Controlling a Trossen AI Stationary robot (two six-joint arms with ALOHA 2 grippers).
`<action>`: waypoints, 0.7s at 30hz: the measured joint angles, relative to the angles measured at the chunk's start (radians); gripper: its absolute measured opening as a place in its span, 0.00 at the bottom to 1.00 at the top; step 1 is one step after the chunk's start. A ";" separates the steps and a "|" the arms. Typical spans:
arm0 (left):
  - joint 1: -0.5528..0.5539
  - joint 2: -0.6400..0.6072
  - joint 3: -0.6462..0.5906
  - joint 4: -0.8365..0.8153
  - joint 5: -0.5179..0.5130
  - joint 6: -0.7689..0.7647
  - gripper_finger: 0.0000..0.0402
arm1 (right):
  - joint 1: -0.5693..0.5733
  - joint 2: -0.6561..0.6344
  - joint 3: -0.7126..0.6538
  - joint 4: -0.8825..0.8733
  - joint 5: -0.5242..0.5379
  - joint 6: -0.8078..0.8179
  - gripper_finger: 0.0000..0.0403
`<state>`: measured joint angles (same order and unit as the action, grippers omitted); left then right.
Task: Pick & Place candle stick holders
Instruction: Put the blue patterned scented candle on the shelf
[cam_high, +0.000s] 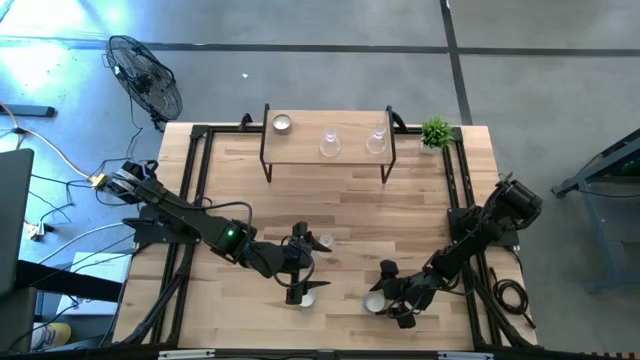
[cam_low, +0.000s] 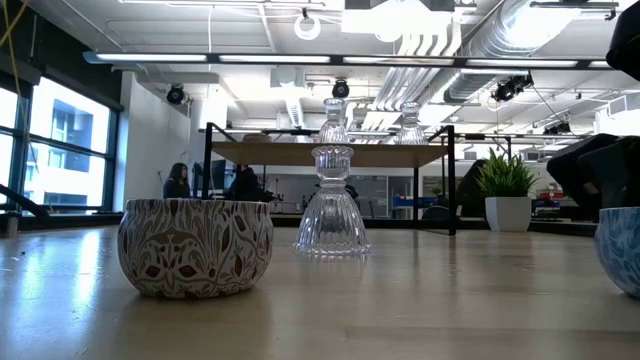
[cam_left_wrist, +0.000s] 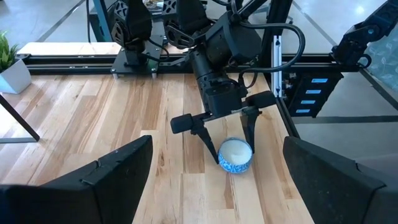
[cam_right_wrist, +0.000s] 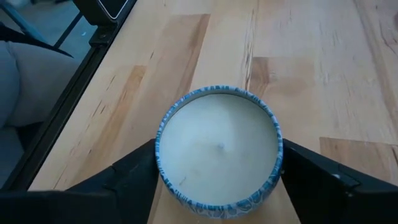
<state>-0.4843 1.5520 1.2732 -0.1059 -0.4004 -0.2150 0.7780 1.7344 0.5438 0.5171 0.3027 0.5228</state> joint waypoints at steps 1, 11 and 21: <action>0.000 0.000 0.000 0.000 0.000 0.000 0.88 | 0.000 0.000 0.000 0.000 0.000 0.000 0.70; 0.000 0.000 0.000 -0.002 0.053 0.000 0.88 | -0.021 0.000 0.000 0.012 -0.007 -0.004 0.70; 0.000 0.000 0.000 -0.005 0.076 0.000 0.88 | -0.091 -0.028 -0.001 0.020 -0.021 -0.076 0.70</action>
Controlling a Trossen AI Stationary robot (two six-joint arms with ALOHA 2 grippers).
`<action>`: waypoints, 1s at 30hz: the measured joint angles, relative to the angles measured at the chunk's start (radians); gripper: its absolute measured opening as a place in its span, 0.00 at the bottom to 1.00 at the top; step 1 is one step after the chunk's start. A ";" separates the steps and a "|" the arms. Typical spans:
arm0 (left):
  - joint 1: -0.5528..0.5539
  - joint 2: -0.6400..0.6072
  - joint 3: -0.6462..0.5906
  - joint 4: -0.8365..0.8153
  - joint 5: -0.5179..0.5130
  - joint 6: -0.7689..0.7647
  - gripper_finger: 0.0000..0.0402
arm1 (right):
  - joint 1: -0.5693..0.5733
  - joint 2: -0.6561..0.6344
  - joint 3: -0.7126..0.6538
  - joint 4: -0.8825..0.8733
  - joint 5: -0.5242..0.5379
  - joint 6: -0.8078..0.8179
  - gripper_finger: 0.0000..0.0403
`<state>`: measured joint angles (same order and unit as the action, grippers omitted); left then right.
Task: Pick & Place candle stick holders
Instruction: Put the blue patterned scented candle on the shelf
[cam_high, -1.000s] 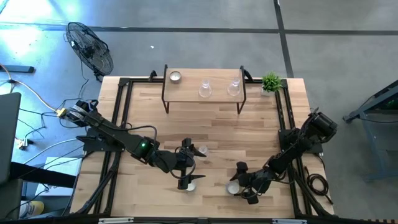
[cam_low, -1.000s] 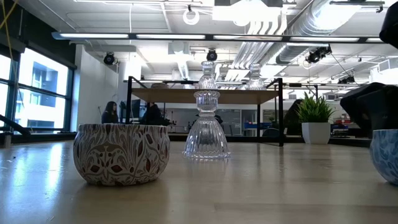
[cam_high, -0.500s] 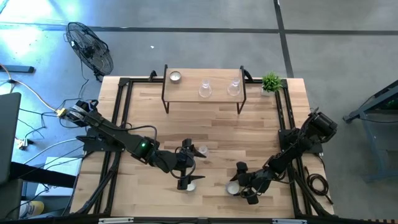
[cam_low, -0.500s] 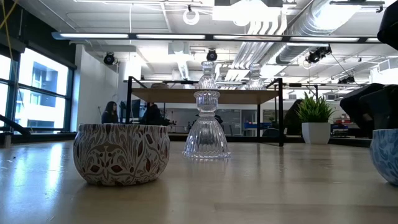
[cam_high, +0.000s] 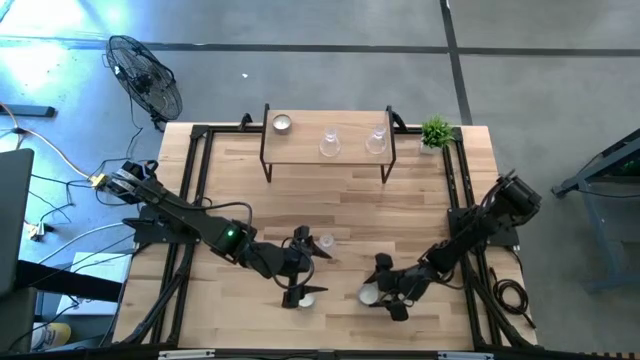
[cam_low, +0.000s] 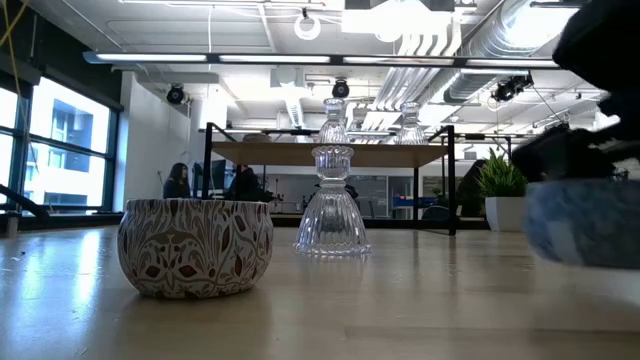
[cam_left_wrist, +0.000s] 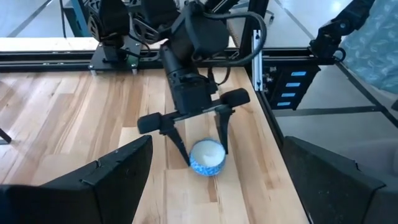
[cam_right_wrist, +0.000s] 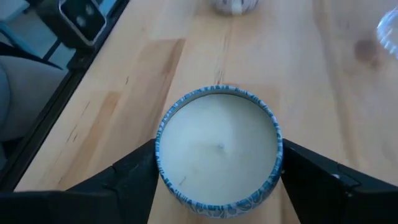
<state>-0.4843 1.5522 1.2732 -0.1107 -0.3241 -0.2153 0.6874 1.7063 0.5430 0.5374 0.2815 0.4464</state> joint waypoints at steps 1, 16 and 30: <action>0.000 0.000 0.000 0.003 0.000 0.000 0.88 | -0.006 -0.008 0.000 0.000 0.005 -0.013 0.70; 0.000 0.006 0.000 -0.001 0.001 -0.033 0.88 | -0.052 -0.182 0.221 -0.254 0.104 -0.325 0.70; 0.000 0.068 0.001 -0.100 0.051 -0.085 0.88 | -0.055 -0.182 0.522 -0.656 0.184 -0.385 0.70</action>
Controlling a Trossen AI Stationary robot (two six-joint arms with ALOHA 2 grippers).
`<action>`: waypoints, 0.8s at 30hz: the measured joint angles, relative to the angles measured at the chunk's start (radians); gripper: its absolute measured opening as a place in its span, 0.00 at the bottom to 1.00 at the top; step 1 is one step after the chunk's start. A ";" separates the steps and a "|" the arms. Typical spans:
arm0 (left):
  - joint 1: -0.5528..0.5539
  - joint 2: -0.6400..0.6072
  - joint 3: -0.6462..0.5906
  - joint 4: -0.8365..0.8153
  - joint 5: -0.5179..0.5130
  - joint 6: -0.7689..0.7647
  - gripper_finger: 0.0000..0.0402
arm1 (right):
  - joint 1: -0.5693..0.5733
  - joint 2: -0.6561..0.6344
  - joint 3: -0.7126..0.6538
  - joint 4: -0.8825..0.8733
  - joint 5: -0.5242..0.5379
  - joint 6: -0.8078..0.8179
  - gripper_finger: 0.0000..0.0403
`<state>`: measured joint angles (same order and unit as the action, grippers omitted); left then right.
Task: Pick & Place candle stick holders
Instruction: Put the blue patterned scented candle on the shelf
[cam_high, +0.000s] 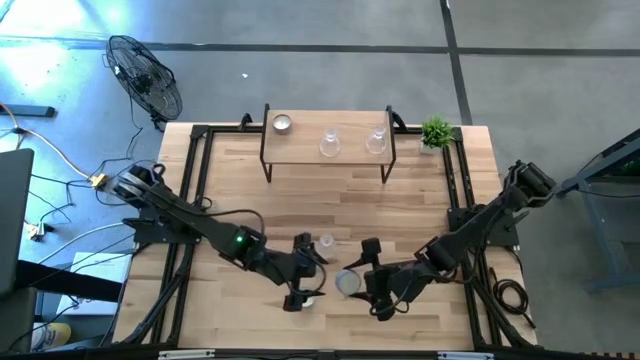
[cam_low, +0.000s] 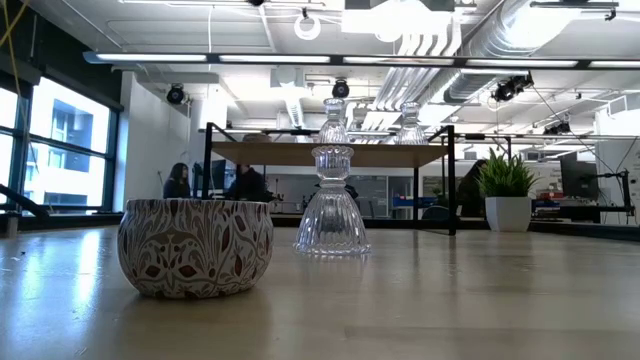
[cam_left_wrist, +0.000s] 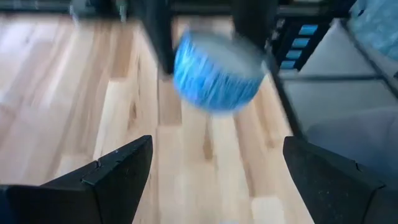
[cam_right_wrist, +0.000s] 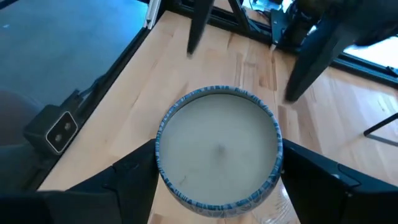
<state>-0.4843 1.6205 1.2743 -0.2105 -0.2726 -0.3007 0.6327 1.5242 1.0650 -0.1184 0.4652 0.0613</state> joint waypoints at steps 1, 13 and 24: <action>0.000 0.000 -0.002 -0.010 0.001 -0.003 0.88 | 0.000 0.000 0.004 0.003 0.000 -0.002 0.70; 0.000 0.052 0.000 0.015 -0.169 0.190 0.88 | -0.055 0.000 0.020 0.020 -0.074 0.024 0.70; -0.014 0.052 0.000 0.053 -0.244 0.252 0.88 | -0.088 0.000 0.020 0.019 -0.086 0.036 0.70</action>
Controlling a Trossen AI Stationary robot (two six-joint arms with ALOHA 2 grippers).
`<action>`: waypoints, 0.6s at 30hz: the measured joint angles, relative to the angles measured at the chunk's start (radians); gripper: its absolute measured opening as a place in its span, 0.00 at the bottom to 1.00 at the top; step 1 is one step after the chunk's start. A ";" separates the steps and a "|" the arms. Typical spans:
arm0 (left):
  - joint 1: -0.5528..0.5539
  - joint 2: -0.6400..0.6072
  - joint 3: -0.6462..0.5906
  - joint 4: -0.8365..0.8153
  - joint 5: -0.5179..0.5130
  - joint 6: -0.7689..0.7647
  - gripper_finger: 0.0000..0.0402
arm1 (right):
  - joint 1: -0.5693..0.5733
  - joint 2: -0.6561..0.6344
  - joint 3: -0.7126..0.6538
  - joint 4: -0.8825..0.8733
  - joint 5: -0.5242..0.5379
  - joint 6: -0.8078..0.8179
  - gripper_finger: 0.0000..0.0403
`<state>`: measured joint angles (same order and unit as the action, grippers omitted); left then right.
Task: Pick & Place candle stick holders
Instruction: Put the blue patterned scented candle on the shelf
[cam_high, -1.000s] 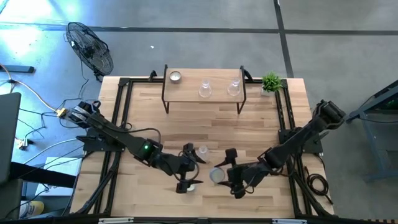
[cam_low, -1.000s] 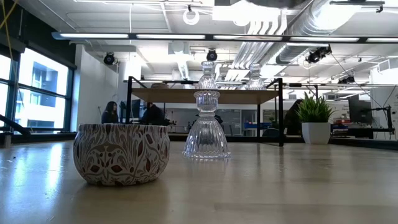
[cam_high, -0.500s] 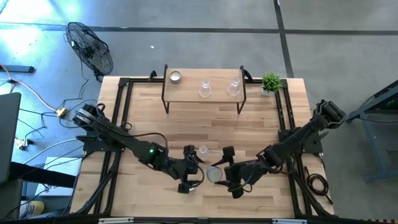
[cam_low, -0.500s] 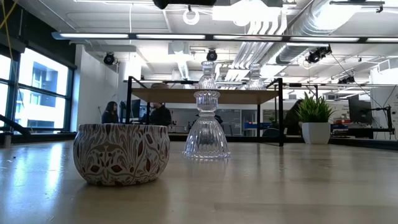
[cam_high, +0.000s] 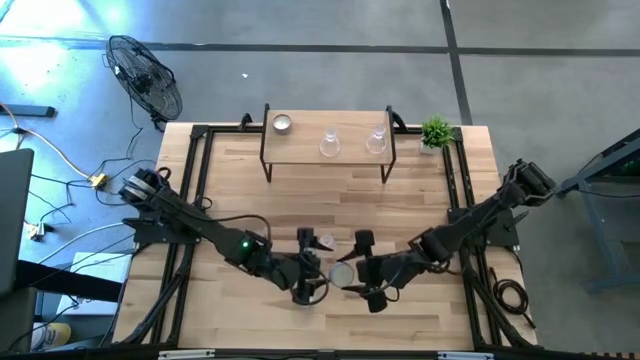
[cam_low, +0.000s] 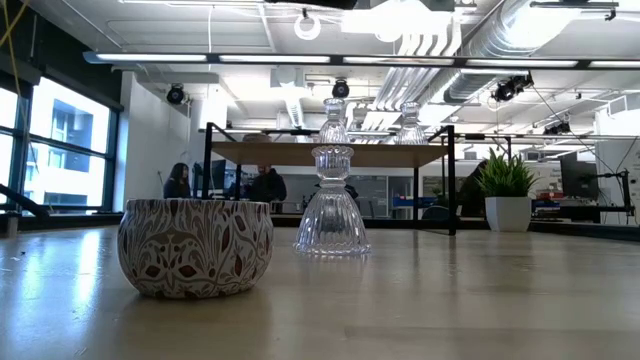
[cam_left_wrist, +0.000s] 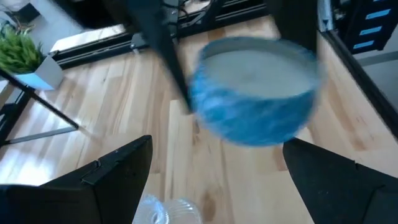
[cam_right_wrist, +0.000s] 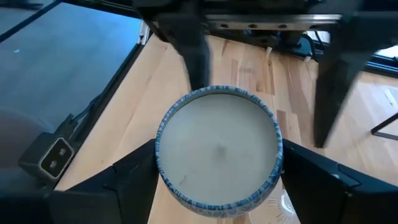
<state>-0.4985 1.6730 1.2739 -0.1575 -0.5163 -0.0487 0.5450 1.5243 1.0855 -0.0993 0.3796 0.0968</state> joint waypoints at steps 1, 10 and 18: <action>-0.004 0.000 0.000 0.001 -0.005 0.000 0.88 | -0.004 0.000 0.000 -0.001 0.002 0.000 0.70; -0.078 0.000 0.000 0.055 -0.134 0.080 0.88 | -0.035 0.000 0.000 -0.016 -0.012 0.026 0.70; -0.077 0.000 0.000 0.061 -0.134 0.097 0.88 | -0.035 0.000 0.000 0.003 -0.013 0.019 0.70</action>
<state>-0.5751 1.6730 1.2739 -0.0967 -0.6506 0.0478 0.5100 1.5246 1.0855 -0.0963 0.3670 0.1156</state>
